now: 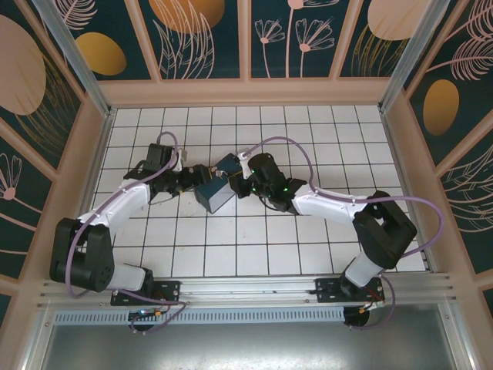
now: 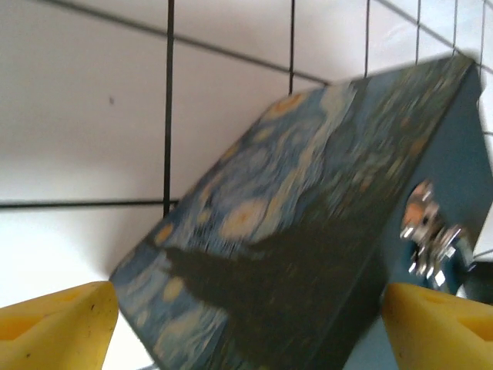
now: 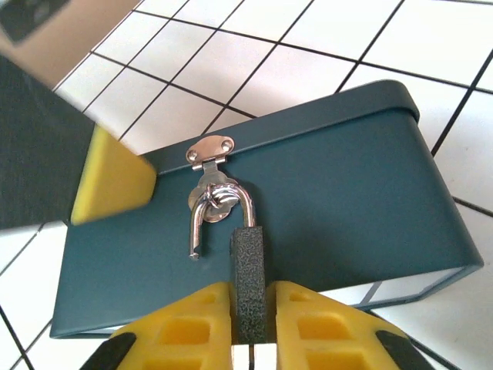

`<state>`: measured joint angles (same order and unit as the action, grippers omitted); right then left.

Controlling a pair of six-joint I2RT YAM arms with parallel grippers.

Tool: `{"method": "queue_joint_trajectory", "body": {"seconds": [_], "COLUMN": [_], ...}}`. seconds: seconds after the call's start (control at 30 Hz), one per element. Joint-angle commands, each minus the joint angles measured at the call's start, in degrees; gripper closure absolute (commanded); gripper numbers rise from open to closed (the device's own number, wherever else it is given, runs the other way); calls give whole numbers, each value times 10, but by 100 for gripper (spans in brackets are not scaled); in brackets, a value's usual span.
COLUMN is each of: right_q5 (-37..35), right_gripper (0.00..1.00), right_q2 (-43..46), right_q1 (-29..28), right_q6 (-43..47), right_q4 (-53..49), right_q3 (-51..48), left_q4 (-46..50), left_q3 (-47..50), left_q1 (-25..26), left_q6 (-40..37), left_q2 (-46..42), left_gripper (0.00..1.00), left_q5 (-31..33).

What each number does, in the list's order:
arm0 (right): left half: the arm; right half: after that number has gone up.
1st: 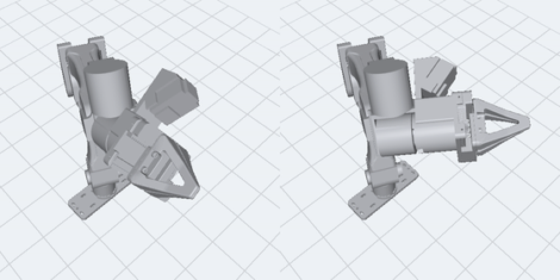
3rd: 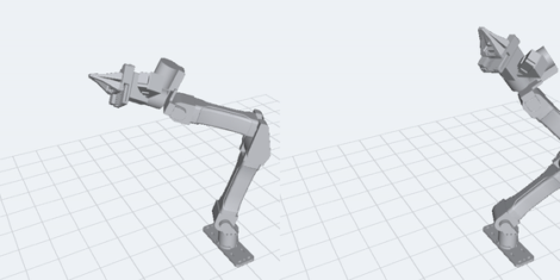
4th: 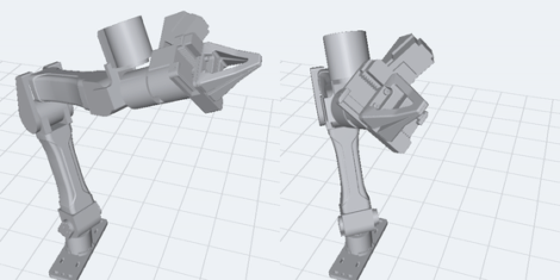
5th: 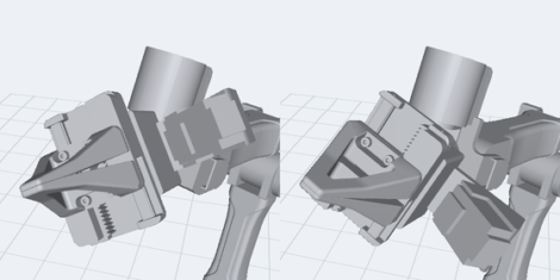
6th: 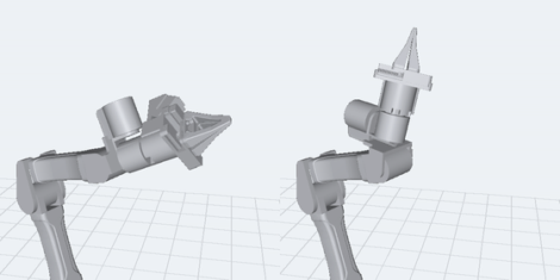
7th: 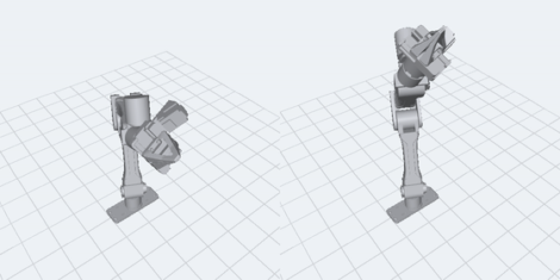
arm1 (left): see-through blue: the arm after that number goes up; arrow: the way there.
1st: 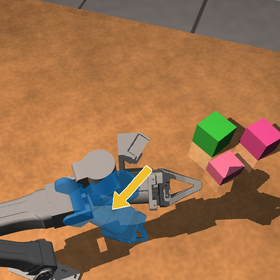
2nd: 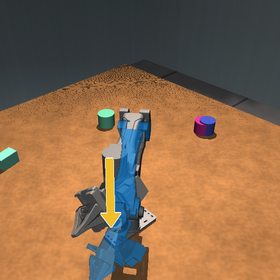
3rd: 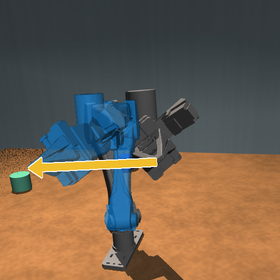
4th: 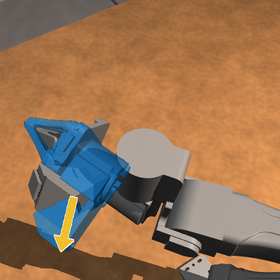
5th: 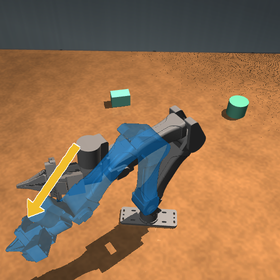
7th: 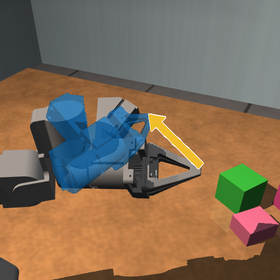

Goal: Unlock a padlock with a key

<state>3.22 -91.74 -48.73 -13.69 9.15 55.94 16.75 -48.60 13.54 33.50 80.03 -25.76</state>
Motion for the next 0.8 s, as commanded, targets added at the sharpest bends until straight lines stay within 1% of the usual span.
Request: {"method": "queue_joint_trajectory", "body": {"seconds": [0.0,0.1,0.2,0.27,0.33,0.4,0.5,0.63,0.7,0.77], "right_q5": [0,3,13,12,-2,-36,-109,-171,-219,-240], "right_gripper": [90,95,97,98,100,100,100,100,100,100], "right_q2": [4,11,4,3,11,22,29,14,10,10], "right_q1": [6,6,7,6,-1,-14,-34,-51,-61,-66], "right_q6": [-76,-144,-200,-234,-277,-309,-329,-374,-400,-409], "right_q4": [6,20,16,5,21,37,46,59,61,64], "right_q3": [18,17,29,36,23,12,7,6,4,4], "left_q4": [-12,-17,-29,-34,-50,-65,-72,-53,-61,-65], "left_q3": [18,23,27,29,34,34,20,-11,-16,-21], "left_q1": [-1,3,16,27,34,39,40,40,40,40], "left_q6": [11,12,22,30,42,54,62,53,64,71], "left_q2": [-19,-21,-27,-30,-35,-34,-35,-32,-31,-30], "left_gripper": [13,15,17,17,17,17,18,17,17,18], "left_q5": [-41,-60,-87,-94,-107,-119,-136,-127,-124,-114]}}
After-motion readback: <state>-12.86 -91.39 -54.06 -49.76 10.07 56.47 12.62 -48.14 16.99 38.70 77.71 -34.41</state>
